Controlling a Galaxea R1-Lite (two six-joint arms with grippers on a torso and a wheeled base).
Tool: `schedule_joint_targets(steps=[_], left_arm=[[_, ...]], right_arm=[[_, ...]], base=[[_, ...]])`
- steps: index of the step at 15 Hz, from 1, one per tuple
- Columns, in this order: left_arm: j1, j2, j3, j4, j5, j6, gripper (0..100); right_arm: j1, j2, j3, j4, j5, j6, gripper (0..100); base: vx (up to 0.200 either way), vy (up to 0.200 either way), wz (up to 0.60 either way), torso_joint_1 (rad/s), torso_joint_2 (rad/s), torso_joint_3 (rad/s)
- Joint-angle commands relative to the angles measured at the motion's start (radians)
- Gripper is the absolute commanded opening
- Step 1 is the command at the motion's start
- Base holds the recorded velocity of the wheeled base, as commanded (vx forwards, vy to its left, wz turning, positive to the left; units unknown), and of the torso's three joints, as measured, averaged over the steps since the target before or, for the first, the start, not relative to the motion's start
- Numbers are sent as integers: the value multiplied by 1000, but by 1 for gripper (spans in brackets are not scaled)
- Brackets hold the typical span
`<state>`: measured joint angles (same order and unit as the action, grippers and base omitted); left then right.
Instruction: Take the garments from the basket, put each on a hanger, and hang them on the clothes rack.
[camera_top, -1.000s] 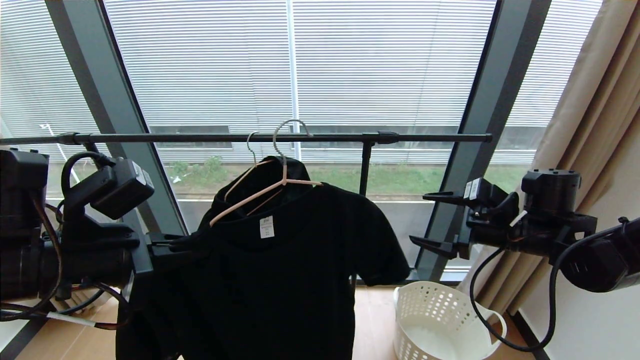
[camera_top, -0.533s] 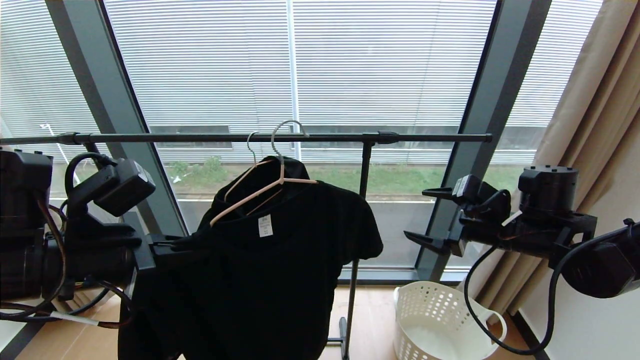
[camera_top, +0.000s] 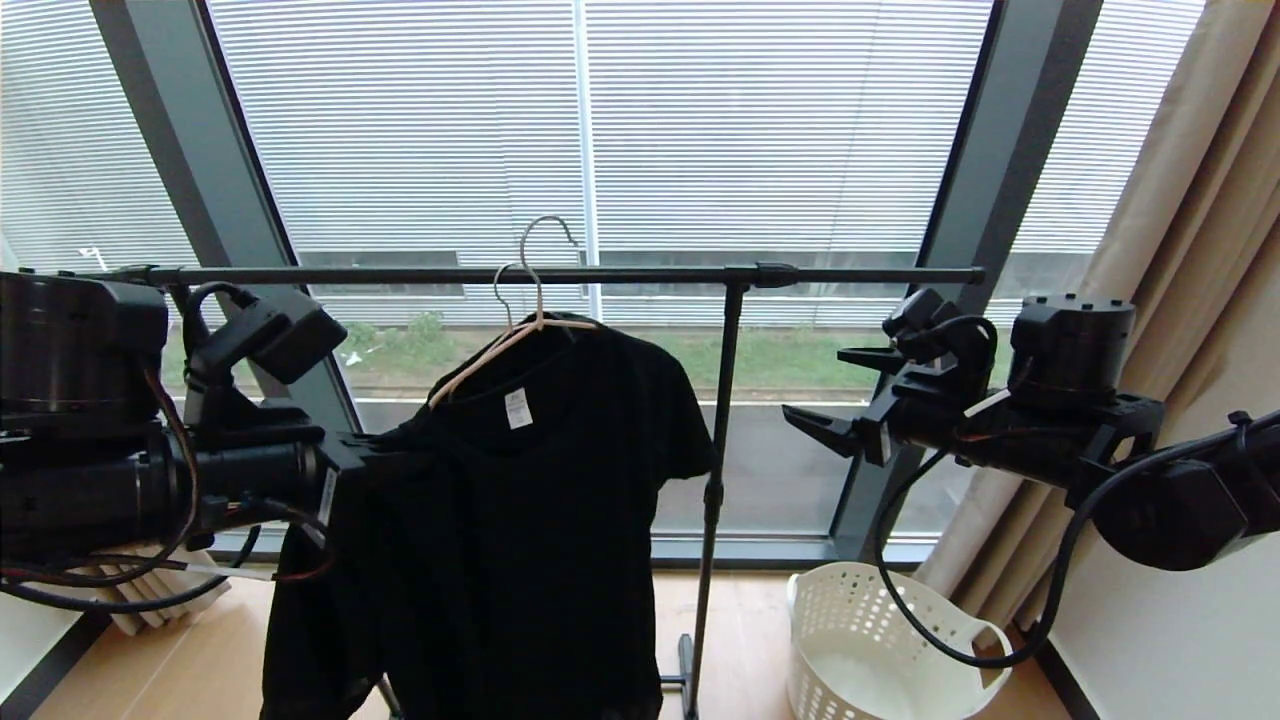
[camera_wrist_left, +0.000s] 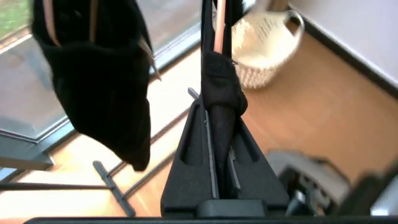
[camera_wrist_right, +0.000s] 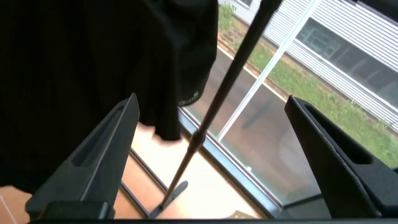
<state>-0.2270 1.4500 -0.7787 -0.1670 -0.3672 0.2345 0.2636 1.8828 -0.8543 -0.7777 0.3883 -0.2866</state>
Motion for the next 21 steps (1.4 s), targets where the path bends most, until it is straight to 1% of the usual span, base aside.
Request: schedule_joint_targets(steps=[1,2,4,6,7,9,11,16,18,21], left_arm=[[-29,70,-20,-31,36,-32,0],[-52,101,-48,-40,77,-78,0],[-75,155,-94,-40,105,-136,0],[-112,244,-169,-40,172,-190,0],[-133,283,-212,-40,217,-241,0],[-156,345,-284,-39,266,-307,0],[-160,394,-340,-39,275,-331,0],[-173,495,-444,-35,309,-351,0],[-172,523,-468,-34,310,-360,0],[-170,572,-513,-35,346,-376,0]], right_arm=[[3,16,-17,0,-2,9,100],[3,27,-28,0,-14,23,100],[3,36,-32,-3,-19,23,100],[3,36,-37,-3,-20,23,100],[2,35,-35,-5,-20,23,100],[2,35,-34,-6,-22,23,100],[2,35,-34,-6,-23,23,100],[2,32,-32,-8,-25,23,100],[2,32,-31,-8,-25,23,100],[2,35,-29,-8,-25,21,100]], base=[[0,0,0,0,0,0],[0,0,0,0,0,0],[0,0,0,0,0,0],[0,0,0,0,0,0],[0,0,0,0,0,0],[0,0,0,0,0,0],[0,0,0,0,0,0],[0,0,0,0,0,0],[0,0,0,0,0,0],[0,0,0,0,0,0]])
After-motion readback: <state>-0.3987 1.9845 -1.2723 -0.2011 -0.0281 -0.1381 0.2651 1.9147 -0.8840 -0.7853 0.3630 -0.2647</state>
